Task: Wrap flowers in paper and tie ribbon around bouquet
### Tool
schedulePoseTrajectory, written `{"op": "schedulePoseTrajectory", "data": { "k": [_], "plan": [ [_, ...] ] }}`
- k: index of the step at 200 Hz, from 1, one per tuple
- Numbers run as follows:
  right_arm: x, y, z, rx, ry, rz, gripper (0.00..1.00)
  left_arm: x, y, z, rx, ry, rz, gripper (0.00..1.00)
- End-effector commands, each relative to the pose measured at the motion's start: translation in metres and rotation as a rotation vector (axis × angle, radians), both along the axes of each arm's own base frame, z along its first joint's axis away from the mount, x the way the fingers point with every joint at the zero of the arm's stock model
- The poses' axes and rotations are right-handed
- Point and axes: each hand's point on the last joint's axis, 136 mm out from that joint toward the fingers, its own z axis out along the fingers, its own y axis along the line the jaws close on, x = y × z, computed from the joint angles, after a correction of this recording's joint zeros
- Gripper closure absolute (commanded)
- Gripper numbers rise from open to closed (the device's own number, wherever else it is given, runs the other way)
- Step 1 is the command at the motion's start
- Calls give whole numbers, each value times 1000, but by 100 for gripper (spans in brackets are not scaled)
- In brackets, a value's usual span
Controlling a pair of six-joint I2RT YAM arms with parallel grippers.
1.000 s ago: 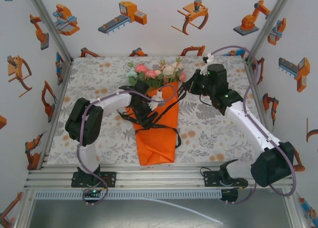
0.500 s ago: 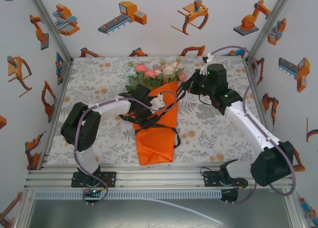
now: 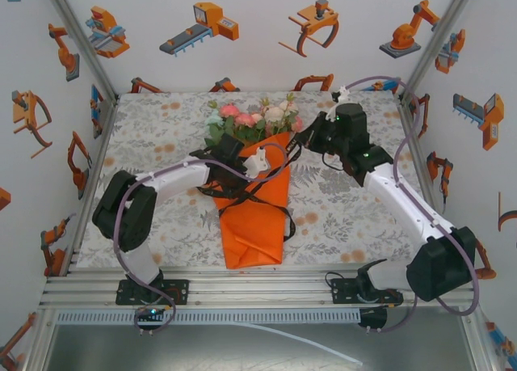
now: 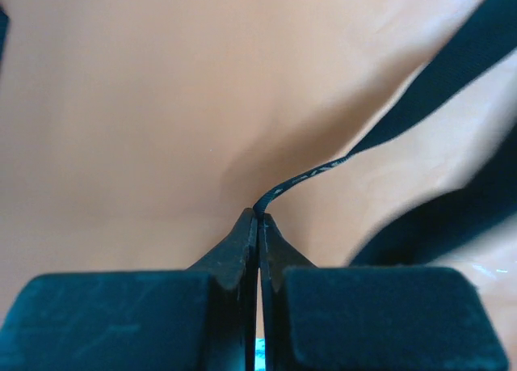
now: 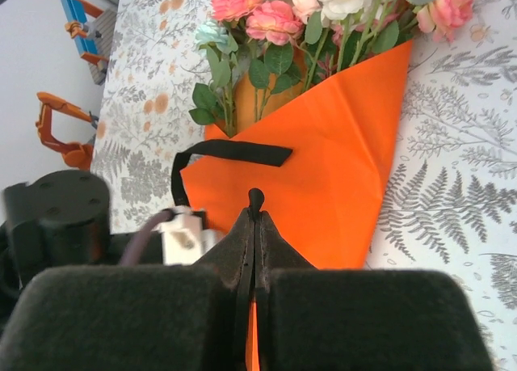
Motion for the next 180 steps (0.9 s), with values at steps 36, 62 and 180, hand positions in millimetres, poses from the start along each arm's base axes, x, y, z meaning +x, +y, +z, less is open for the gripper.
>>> {"op": "schedulePoseTrajectory", "data": {
  "k": [36, 62, 180],
  "plan": [
    [50, 4, -30, 134, 120, -169, 100, -31, -22, 61, -294, 52, -19, 96],
    [63, 31, -48, 195, 177, -111, 100, -32, -24, 56, -303, 84, -3, 92],
    [78, 28, -62, 149, 246, -214, 100, -12, -42, 26, -326, 134, 124, 36]
  ]
}}
